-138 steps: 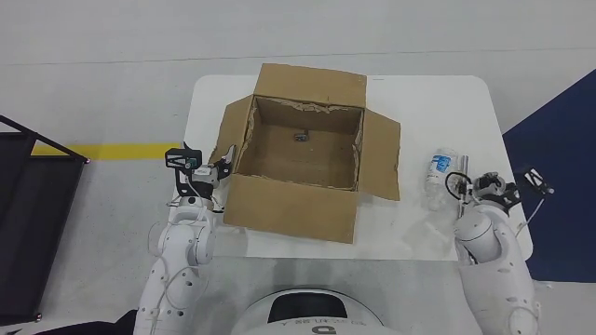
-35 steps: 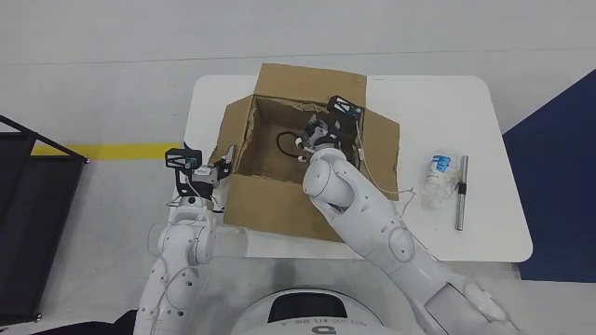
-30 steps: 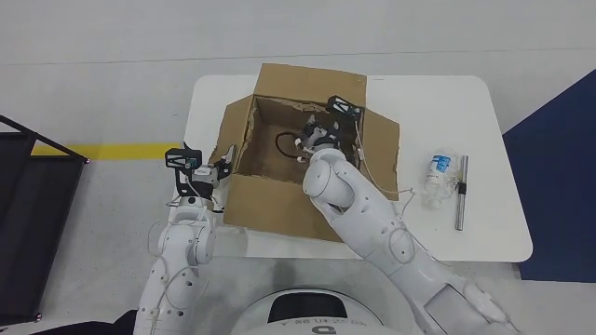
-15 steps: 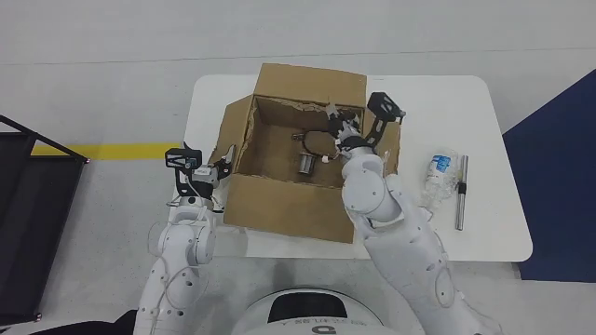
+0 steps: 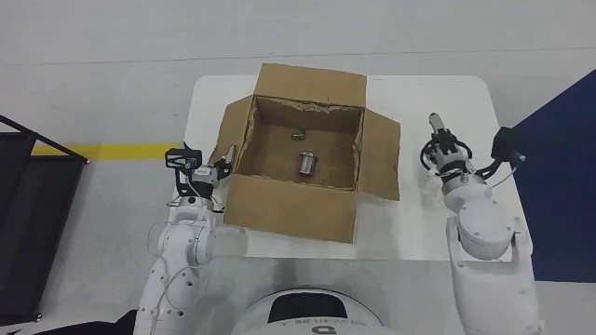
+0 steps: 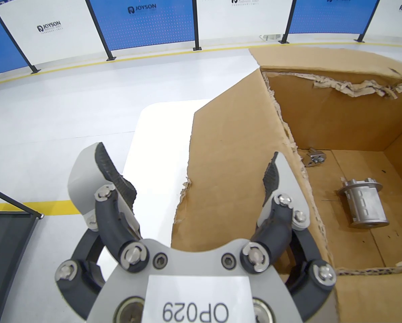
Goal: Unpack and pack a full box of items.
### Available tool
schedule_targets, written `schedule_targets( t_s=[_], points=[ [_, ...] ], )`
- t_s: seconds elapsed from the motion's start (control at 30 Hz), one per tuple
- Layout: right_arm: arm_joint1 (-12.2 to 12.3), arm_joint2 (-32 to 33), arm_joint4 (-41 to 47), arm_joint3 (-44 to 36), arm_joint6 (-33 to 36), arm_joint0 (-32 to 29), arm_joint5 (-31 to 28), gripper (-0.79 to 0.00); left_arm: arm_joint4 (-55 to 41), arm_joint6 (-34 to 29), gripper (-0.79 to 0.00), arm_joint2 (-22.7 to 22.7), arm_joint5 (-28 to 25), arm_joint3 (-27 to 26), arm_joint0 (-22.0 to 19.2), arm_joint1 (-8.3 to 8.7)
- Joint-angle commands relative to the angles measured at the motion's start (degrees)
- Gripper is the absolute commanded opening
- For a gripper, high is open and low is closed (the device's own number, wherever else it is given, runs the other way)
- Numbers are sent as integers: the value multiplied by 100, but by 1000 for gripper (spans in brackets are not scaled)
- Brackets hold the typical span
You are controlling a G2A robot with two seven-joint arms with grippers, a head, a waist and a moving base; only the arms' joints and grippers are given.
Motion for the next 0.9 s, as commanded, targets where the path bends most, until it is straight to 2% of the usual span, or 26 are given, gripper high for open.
schedule_targets(
  t_s=[0.0, 0.27, 0.33, 0.43, 0.53, 0.67, 0.87],
  points=[
    [-1, -3, -13, -1, 10, 7, 5, 0, 0, 0, 0, 0, 0, 0, 0, 0],
    [4, -13, -43, 21, 60, -20, -3, 0, 0, 0, 0, 0, 0, 0, 0, 0],
    [59, 95, -369, -8, 429, -201, -52, 0, 0, 0, 0, 0, 0, 0, 0, 0],
    [127, 356, -1064, -60, 529, -460, 141, 0, 0, 0, 0, 0, 0, 0, 0, 0],
    [147, 626, -1215, -10, 470, -543, 432, 0, 0, 0, 0, 0, 0, 0, 0, 0],
    [178, 734, -1419, 358, 555, -324, 837, 0, 0, 0, 0, 0, 0, 0, 0, 0],
    [239, 132, -2535, 1222, 714, 332, 1403, 0, 0, 0, 0, 0, 0, 0, 0, 0]
  ],
)
